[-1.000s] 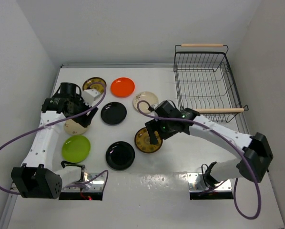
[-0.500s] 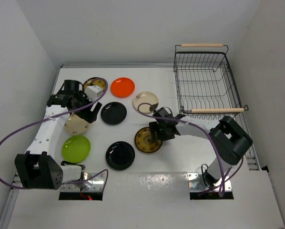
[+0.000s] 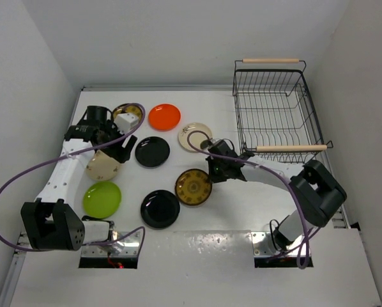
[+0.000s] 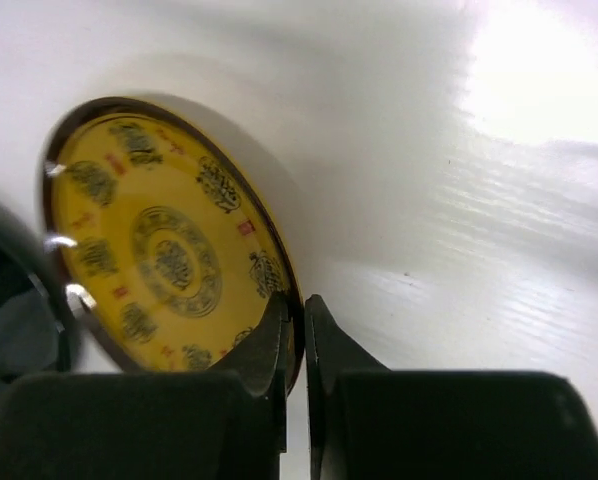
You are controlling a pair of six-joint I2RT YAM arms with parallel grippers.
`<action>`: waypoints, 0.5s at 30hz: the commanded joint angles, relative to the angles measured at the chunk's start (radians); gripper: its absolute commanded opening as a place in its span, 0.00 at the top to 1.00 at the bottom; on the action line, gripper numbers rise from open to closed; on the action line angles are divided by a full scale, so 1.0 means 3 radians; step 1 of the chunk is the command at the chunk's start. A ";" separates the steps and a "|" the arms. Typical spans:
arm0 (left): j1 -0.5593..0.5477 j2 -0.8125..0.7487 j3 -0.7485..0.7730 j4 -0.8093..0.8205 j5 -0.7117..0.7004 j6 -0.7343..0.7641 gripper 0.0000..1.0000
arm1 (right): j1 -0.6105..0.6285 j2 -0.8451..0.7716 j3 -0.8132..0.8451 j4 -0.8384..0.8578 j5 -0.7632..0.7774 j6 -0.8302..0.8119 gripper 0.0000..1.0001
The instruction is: Load the plates into the dish rack
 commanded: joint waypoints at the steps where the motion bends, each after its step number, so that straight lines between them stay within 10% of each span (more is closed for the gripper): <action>1: -0.0015 0.0060 0.0097 0.0084 0.0013 0.0026 0.20 | 0.0025 -0.0244 0.0258 -0.0305 0.0344 -0.0360 1.00; 15: -0.0260 0.0571 0.0547 0.0206 0.0018 0.0164 0.20 | -0.1048 -0.0286 0.2978 -0.1456 0.1191 -0.1797 1.00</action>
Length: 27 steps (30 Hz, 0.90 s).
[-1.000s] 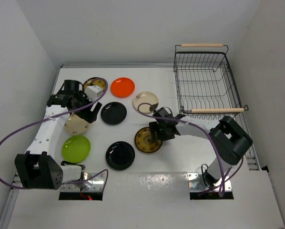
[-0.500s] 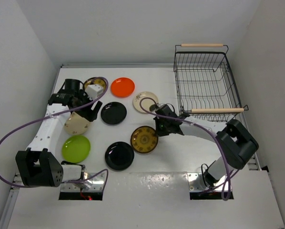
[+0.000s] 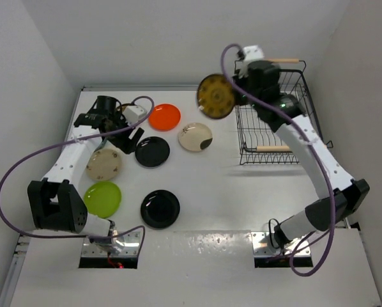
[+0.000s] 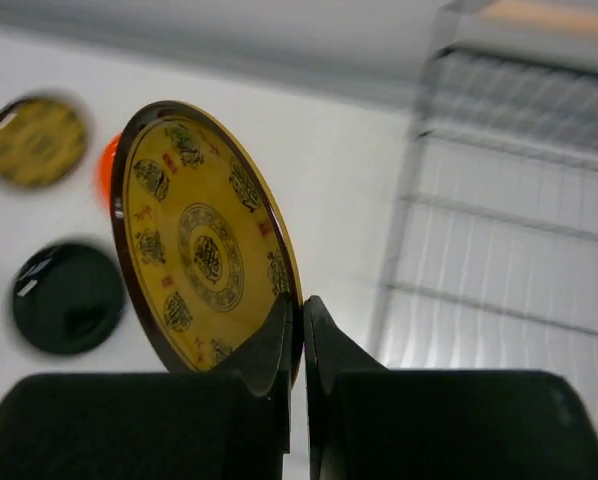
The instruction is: Load the plates into the dish rack
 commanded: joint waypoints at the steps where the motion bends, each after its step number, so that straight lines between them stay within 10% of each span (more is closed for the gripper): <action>1: -0.0116 0.0222 0.0226 0.0102 0.0096 0.0061 0.20 | -0.0400 0.0035 0.0379 -0.0343 0.0611 -0.0537 1.00; 18: -0.0245 0.1281 0.1274 0.0066 0.0184 0.0102 0.20 | -0.1362 0.0101 -0.1132 0.1968 0.2299 -0.2787 1.00; 27: -0.0183 0.1558 0.1489 0.0005 0.0265 0.0066 0.20 | -0.1541 0.0326 -0.1501 0.2087 0.2264 -0.2609 1.00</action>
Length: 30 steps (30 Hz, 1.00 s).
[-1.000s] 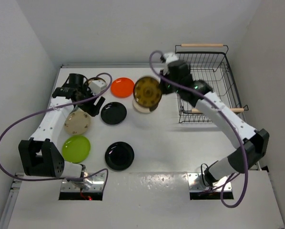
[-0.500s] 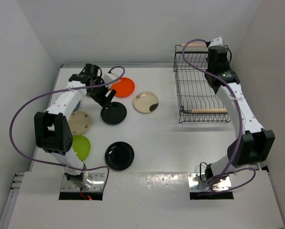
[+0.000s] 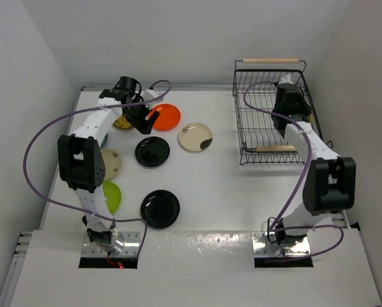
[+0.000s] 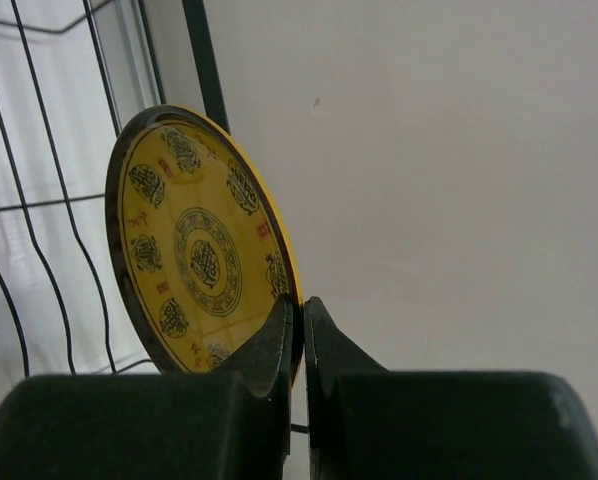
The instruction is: Load the plates into the dish rack
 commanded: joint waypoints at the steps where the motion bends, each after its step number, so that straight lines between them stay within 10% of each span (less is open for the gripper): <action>1: 0.0099 -0.0009 0.0109 -0.0033 0.0132 0.0005 0.20 | -0.0060 -0.0007 -0.0029 0.0198 0.0022 0.0124 1.00; 22: 0.0283 -0.0070 0.0042 -0.0033 0.0040 0.0005 0.20 | -0.0259 0.0146 -0.0474 0.0111 -0.0469 0.0329 1.00; 30: 0.0314 0.0052 0.0267 -0.0033 0.0071 -0.0137 0.18 | -0.0341 0.0172 -0.0402 -0.0017 -0.0684 0.0507 0.65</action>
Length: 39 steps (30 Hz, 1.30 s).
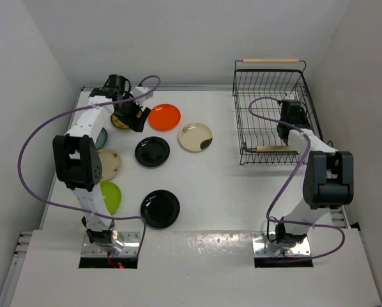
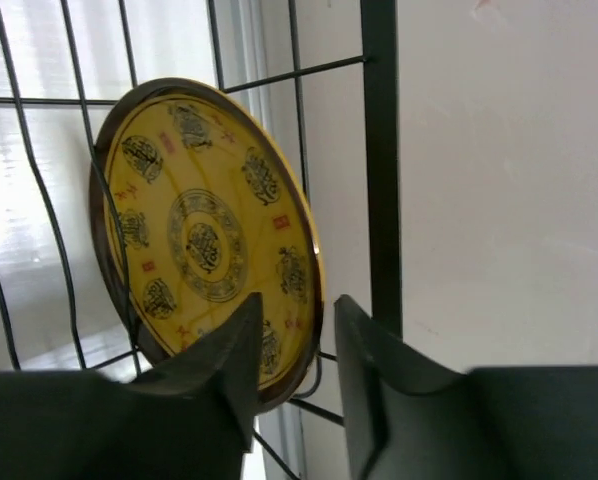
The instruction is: Load the plates into the dish rack
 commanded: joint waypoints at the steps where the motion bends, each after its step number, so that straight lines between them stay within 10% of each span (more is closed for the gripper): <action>1: 0.0076 0.0044 0.0271 0.0018 0.0081 -0.0139 0.18 | -0.0012 -0.0054 0.0124 0.0027 -0.0144 0.0149 0.63; 10: 0.0495 0.0652 0.1202 0.0365 -0.0062 -0.1053 0.18 | 0.0044 -0.0238 0.0508 -0.0509 -0.0374 0.0455 0.10; 17: 0.0598 0.1434 0.1769 0.0560 -0.0788 -0.1381 0.17 | 0.0356 -0.0530 0.0753 -0.0785 -0.0420 0.0696 0.05; 30: 0.0700 0.2146 0.1832 0.0657 -0.0646 -0.1412 0.16 | 0.0842 -0.1026 0.0835 -0.1123 -0.0635 0.1136 0.05; 33: 0.0700 0.2110 0.1674 0.0657 -0.0426 -0.1377 0.31 | 0.0939 -0.1087 0.0876 -0.1123 -0.0574 0.1080 0.05; 39: 0.0731 0.1952 0.1535 0.0657 -0.0236 -0.1346 0.97 | 0.1113 -0.1179 0.0902 -0.1036 -0.0451 0.1003 0.05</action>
